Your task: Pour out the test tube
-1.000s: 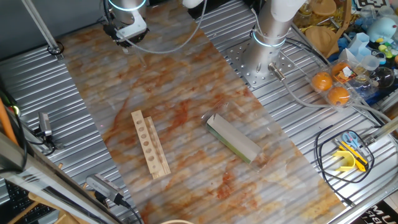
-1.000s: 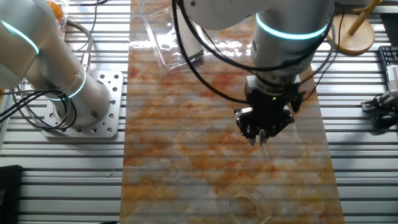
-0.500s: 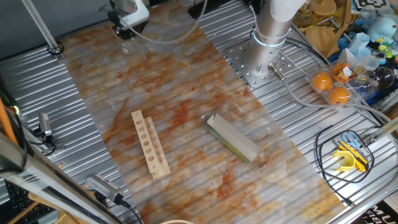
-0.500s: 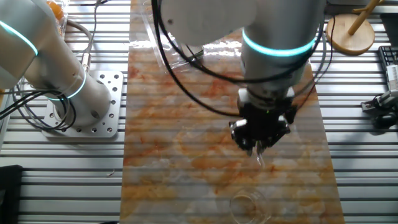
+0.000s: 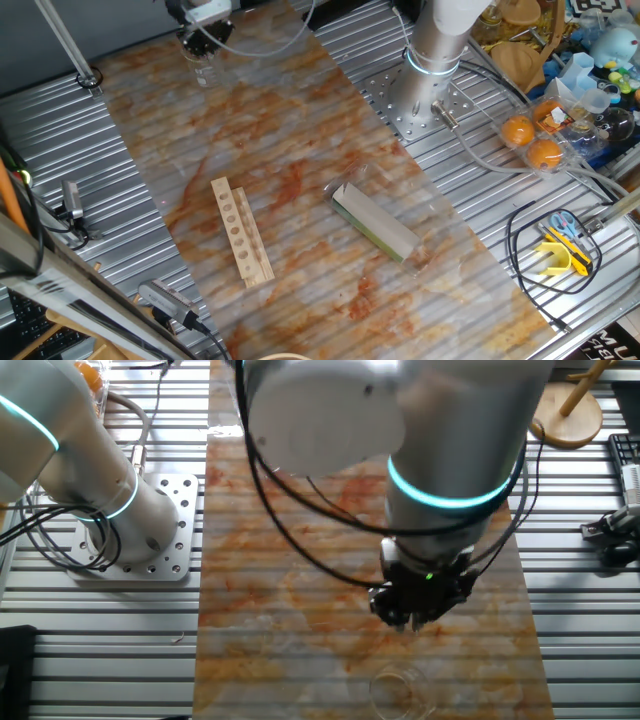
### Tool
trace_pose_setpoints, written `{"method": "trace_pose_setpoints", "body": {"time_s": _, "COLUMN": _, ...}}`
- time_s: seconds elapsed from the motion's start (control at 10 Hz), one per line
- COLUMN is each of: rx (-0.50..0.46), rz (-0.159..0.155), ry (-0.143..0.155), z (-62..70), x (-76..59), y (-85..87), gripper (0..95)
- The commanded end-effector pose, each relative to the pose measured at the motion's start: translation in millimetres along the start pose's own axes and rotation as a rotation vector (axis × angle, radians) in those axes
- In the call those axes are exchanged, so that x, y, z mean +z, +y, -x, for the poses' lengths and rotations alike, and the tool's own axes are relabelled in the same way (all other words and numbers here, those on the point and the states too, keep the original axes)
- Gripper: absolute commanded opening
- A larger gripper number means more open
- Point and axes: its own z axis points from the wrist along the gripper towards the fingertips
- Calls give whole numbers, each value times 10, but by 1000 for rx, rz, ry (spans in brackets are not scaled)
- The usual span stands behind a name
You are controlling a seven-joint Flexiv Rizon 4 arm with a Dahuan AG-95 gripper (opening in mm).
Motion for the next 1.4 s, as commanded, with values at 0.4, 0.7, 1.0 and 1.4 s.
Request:
{"method": "trace_pose_setpoints", "body": {"time_s": 0.4, "rx": 18, "rz": -6, "ry": -48, "z": -12, "x": 23, "y": -61, "gripper": 0}}
{"method": "trace_pose_setpoints", "body": {"time_s": 0.7, "rx": 17, "rz": -26, "ry": -73, "z": -15, "x": -4, "y": -113, "gripper": 0}}
{"method": "trace_pose_setpoints", "body": {"time_s": 1.0, "rx": 16, "rz": -31, "ry": -101, "z": -44, "x": 22, "y": -149, "gripper": 0}}
{"method": "trace_pose_setpoints", "body": {"time_s": 1.4, "rx": 35, "rz": -38, "ry": -141, "z": -87, "x": 119, "y": -141, "gripper": 0}}
